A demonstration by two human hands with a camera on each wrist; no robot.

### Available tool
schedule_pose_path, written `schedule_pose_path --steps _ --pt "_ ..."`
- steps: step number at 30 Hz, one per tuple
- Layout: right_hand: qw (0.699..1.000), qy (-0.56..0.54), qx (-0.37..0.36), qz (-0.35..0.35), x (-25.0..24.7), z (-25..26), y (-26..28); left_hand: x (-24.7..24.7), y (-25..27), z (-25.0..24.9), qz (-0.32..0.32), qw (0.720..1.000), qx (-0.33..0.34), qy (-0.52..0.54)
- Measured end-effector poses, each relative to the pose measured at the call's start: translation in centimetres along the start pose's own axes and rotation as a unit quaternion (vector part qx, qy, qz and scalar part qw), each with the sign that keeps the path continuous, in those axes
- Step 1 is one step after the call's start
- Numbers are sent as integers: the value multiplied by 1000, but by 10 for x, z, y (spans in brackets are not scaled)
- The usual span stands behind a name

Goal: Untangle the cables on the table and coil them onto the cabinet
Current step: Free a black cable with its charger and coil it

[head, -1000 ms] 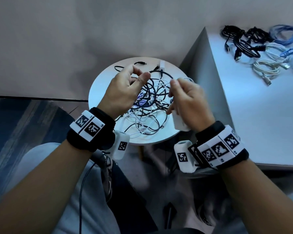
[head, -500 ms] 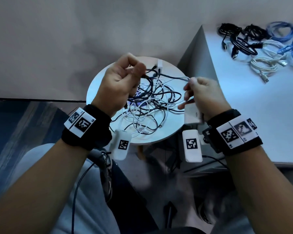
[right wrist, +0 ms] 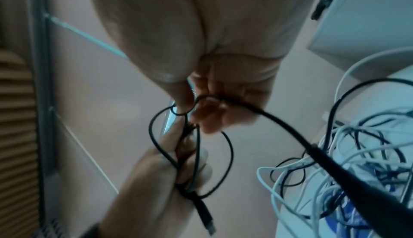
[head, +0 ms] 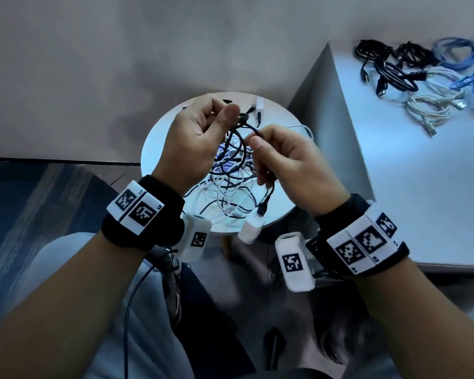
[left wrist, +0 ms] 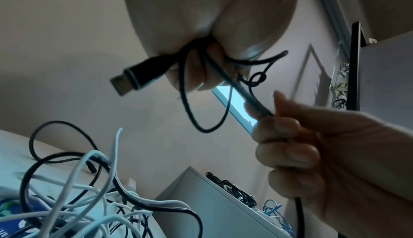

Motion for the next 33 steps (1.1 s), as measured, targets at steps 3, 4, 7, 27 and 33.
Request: schedule_pose_path --steps 3,4,7,27,33 --pt "995 37 -19 -86 -11 -1 -3 3 3 -4 24 1000 -1 14" --pt "995 28 -7 -97 -13 -4 -3 5 4 -5 43 999 -8 24" --pt "996 45 6 -81 -16 -5 -4 11 7 -6 101 994 -25 35" --pt "987 139 -41 -74 -17 6 -3 18 16 0 39 998 -27 -48" --pt "938 278 -164 -124 -11 29 9 14 18 -1 -19 998 -21 -51"
Point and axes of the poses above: each hand's wrist, its own y-axis away from the middle knuckle, its own x-axis out of the palm, z = x × y, the point moved 6 cm from there along -y, towards the middle knuckle, and after that the axes turned 7 degrees about -z, right-handed, at the moved point
